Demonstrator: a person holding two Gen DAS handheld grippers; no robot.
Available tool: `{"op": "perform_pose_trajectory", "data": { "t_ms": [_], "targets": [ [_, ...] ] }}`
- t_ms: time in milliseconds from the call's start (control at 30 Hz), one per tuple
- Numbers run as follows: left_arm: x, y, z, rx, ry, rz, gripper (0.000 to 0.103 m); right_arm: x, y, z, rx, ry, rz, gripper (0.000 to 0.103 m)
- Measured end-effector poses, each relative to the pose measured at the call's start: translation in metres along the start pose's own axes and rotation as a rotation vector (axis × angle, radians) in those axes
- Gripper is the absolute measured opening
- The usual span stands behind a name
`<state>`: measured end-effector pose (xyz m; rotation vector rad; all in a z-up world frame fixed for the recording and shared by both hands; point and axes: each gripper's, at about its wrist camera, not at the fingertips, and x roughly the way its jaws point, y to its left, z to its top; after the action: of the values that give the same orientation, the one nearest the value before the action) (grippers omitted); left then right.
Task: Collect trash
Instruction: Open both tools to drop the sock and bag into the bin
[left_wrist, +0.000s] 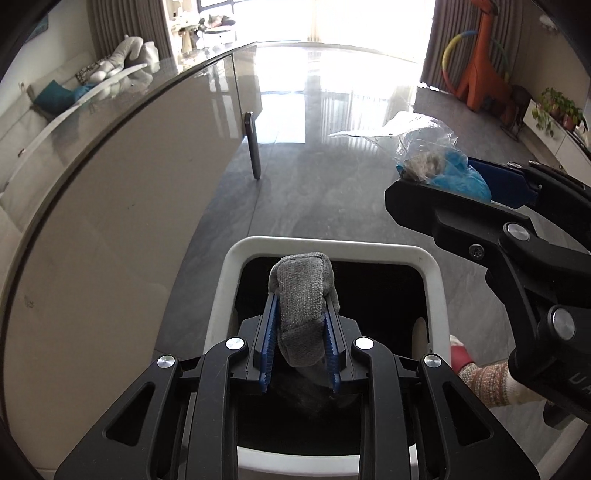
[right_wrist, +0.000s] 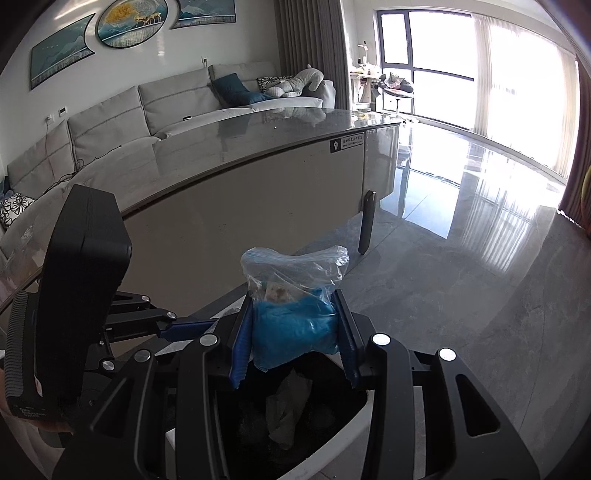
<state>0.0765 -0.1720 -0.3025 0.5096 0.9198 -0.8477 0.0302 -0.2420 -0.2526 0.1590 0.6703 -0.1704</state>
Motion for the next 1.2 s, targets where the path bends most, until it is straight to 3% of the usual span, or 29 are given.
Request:
{"op": "perform_pose_trajectory", "data": {
  "t_ms": [33, 67, 100, 133, 233, 333, 567, 667, 1100, 1133, 1167, 1200],
  "targets": [
    [0.003, -0.002, -0.001, 0.014, 0.012, 0.024, 0.045, 0.001, 0.000, -0.001, -0.004, 0.004, -0.004, 0.042],
    [0.007, -0.005, 0.000, 0.036, 0.032, 0.079, 0.087, 0.002, -0.001, -0.003, -0.007, 0.008, -0.008, 0.042],
    [0.009, -0.008, -0.001, 0.056, 0.033, 0.154, 0.098, 0.002, -0.002, -0.004, -0.006, 0.012, -0.009, 0.042],
    [0.008, -0.010, -0.003, 0.082, 0.016, 0.205, 0.098, 0.003, -0.003, -0.005, -0.004, 0.014, -0.011, 0.042],
    [0.008, -0.012, -0.005, 0.120, 0.010, 0.217, 0.098, 0.002, -0.002, -0.007, -0.003, 0.016, -0.011, 0.042],
    [-0.002, -0.005, -0.002, 0.093, -0.023, 0.213, 0.098, 0.002, -0.001, -0.008, -0.007, 0.016, -0.003, 0.042],
    [-0.038, 0.032, 0.005, 0.020, -0.148, 0.356, 0.098, 0.007, 0.004, -0.008, 0.000, 0.026, 0.030, 0.042],
    [-0.050, 0.040, 0.004, -0.009, -0.187, 0.353, 0.098, 0.008, 0.011, -0.007, -0.020, 0.033, 0.039, 0.042],
    [-0.070, 0.087, 0.000, -0.151, -0.213, 0.380, 0.098, 0.033, 0.043, -0.023, -0.107, 0.117, 0.056, 0.044],
    [-0.071, 0.089, -0.001, -0.154, -0.216, 0.388, 0.098, 0.036, 0.045, -0.025, -0.116, 0.127, 0.052, 0.056],
    [-0.073, 0.090, -0.001, -0.156, -0.220, 0.393, 0.098, 0.037, 0.045, -0.029, -0.122, 0.131, 0.047, 0.080],
    [-0.073, 0.090, -0.001, -0.157, -0.221, 0.393, 0.098, 0.039, 0.046, -0.033, -0.131, 0.127, 0.036, 0.095]
  ]
}}
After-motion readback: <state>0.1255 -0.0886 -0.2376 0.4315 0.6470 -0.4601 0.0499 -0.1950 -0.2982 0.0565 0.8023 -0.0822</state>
